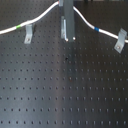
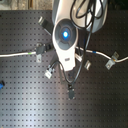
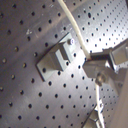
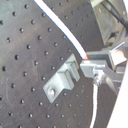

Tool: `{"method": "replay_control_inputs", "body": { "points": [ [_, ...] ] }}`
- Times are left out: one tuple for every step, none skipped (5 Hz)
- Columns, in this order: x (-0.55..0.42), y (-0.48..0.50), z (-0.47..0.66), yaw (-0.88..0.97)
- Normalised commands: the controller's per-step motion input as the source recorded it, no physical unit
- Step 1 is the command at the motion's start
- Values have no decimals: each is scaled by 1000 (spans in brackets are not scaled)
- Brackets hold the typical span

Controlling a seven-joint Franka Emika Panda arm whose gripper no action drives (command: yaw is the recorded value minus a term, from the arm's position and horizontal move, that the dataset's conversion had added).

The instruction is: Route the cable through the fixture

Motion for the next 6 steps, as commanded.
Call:
{"method": "replay_control_inputs", "body": {
  "points": [
    [-224,-7,522,-365],
    [-211,38,482,0],
    [-192,15,243,0],
    [-200,84,193,88],
    [-157,50,289,69],
    [-209,34,293,0]
  ]
}}
